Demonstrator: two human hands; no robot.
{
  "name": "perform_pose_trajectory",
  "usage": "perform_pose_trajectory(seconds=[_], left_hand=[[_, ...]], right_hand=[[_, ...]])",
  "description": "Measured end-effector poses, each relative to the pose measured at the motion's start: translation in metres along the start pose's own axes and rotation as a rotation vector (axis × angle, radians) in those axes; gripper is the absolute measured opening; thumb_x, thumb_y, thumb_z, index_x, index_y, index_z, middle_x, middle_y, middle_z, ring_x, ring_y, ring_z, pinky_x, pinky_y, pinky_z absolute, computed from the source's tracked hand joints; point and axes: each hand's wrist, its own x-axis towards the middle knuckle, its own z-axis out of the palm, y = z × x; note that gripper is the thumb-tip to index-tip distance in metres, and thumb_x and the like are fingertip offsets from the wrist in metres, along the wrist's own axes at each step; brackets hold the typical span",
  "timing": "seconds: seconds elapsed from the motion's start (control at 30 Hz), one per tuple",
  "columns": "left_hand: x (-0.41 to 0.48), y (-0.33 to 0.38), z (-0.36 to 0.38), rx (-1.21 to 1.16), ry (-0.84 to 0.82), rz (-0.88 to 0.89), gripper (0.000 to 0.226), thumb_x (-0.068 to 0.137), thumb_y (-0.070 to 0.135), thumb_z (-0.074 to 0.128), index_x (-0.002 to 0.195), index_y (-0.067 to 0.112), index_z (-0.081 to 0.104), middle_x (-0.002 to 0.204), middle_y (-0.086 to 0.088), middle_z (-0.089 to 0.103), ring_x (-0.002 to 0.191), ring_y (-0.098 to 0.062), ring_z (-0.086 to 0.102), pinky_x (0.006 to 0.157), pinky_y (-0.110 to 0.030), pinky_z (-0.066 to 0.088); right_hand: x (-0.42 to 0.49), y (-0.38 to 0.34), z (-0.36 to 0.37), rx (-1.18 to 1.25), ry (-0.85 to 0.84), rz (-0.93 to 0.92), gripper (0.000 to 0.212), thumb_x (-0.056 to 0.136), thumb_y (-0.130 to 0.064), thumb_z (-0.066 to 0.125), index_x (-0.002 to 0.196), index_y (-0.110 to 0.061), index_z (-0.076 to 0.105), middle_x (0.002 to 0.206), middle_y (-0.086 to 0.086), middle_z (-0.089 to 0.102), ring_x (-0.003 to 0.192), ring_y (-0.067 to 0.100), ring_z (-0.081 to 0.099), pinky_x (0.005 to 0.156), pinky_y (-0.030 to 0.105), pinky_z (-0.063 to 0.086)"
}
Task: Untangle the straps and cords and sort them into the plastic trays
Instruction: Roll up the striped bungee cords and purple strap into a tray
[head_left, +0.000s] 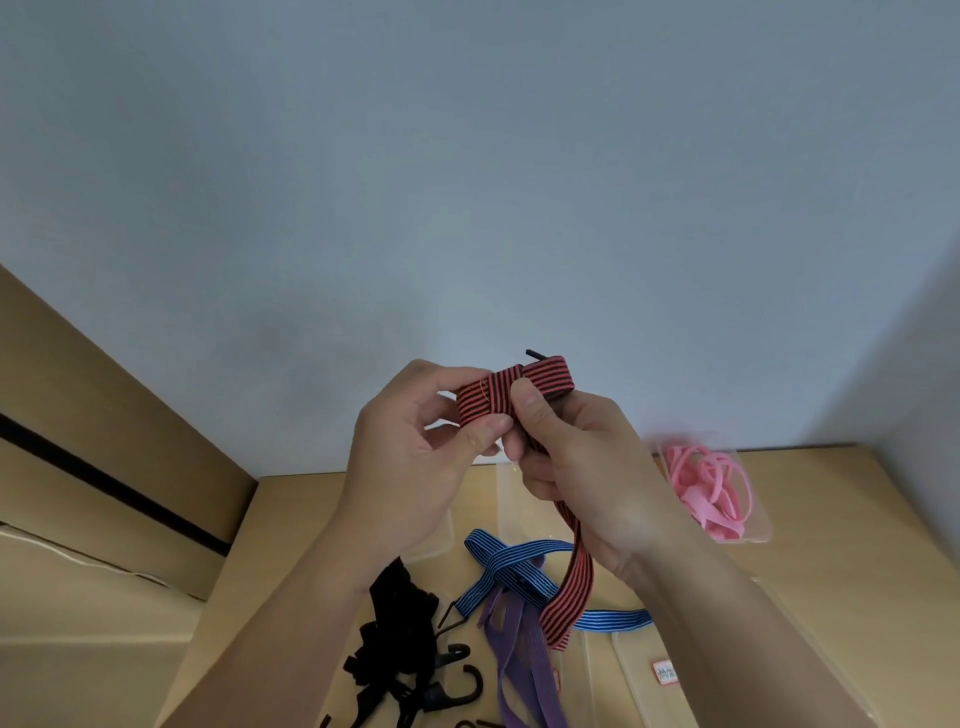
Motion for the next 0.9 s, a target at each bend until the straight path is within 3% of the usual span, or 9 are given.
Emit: perform_pose_trajectory(seconds=[0.1,0.2,0.37,0.5,0.57,0.63,0.7,0.77,0.9], left_hand=[[0.001,-0.006,-0.003,0.265,0.077,0.292,0.031,0.080,0.013,0.080,0.111,0.012,0.074,0.104,-0.003,0.063,0.094,-0.021,0.069,0.076,-0.031,0.062],[0.000,-0.007,-0.002,0.518,0.220,0.580,0.025,0.084,0.002,0.080,0.109,0.001,0.075,0.102,-0.012,0.063,0.092,-0.021,0.065,0.074,-0.034,0.060],[-0.002,-0.007,-0.003,0.587,0.248,0.707,0.024,0.085,-0.005,0.079,0.108,0.000,0.076,0.099,-0.016,0.065,0.090,-0.021,0.064,0.073,-0.033,0.059],[0.003,-0.006,-0.010,0.451,0.118,0.598,0.031,0.084,-0.002,0.079,0.113,0.008,0.073,0.106,-0.013,0.062,0.100,-0.017,0.064,0.079,-0.029,0.060],[-0.001,0.000,-0.013,0.218,0.018,0.390,0.030,0.084,0.001,0.074,0.112,0.013,0.072,0.109,-0.011,0.063,0.103,-0.023,0.066,0.078,-0.031,0.061],[-0.004,0.011,-0.012,-0.033,-0.035,0.094,0.026,0.086,0.011,0.073,0.111,0.015,0.070,0.106,-0.009,0.066,0.094,-0.029,0.069,0.074,-0.034,0.062],[-0.003,0.018,-0.012,-0.118,-0.022,-0.128,0.030,0.086,0.028,0.079,0.113,0.018,0.071,0.102,-0.006,0.070,0.082,-0.028,0.072,0.072,-0.039,0.063],[0.001,0.018,-0.014,-0.129,-0.035,-0.215,0.030,0.084,0.034,0.081,0.108,0.017,0.075,0.093,-0.010,0.072,0.073,-0.024,0.071,0.075,-0.045,0.061],[0.003,0.015,-0.017,-0.277,0.016,-0.232,0.021,0.080,0.027,0.075,0.098,0.019,0.081,0.084,-0.009,0.073,0.072,-0.022,0.069,0.076,-0.038,0.055]], right_hand=[[-0.003,-0.006,0.001,0.101,0.020,0.062,0.041,0.100,-0.041,0.053,0.080,-0.007,0.065,0.065,0.007,0.052,0.044,0.008,0.028,0.040,0.017,0.025],[-0.004,-0.011,0.002,0.167,0.031,0.119,0.049,0.097,-0.047,0.054,0.096,-0.001,0.073,0.065,0.004,0.054,0.048,0.010,0.032,0.041,0.017,0.024],[-0.003,-0.013,0.000,0.216,0.021,0.195,0.054,0.100,-0.049,0.050,0.113,0.000,0.069,0.068,0.000,0.055,0.049,0.009,0.035,0.039,0.018,0.025],[-0.001,-0.014,0.001,0.298,0.006,0.221,0.032,0.101,-0.039,0.047,0.106,-0.013,0.064,0.066,0.000,0.051,0.048,0.010,0.031,0.036,0.018,0.024],[0.000,-0.014,0.000,0.300,0.000,0.203,0.026,0.101,-0.035,0.046,0.101,-0.014,0.061,0.067,0.000,0.050,0.049,0.010,0.029,0.037,0.018,0.021],[0.000,-0.014,0.001,0.266,-0.008,0.174,0.026,0.102,-0.032,0.045,0.096,-0.013,0.061,0.068,0.001,0.050,0.050,0.010,0.030,0.039,0.019,0.020],[-0.001,-0.014,0.003,0.212,-0.015,0.142,0.027,0.102,-0.029,0.045,0.090,-0.014,0.063,0.070,0.001,0.052,0.052,0.011,0.032,0.042,0.021,0.020],[-0.003,-0.014,0.006,0.171,-0.024,0.112,0.029,0.102,-0.028,0.046,0.083,-0.015,0.063,0.072,0.002,0.052,0.052,0.011,0.032,0.042,0.021,0.020],[-0.006,-0.015,0.012,0.117,-0.018,0.046,0.032,0.100,-0.038,0.054,0.078,-0.015,0.055,0.073,0.003,0.039,0.058,0.014,0.019,0.043,0.019,0.020]])
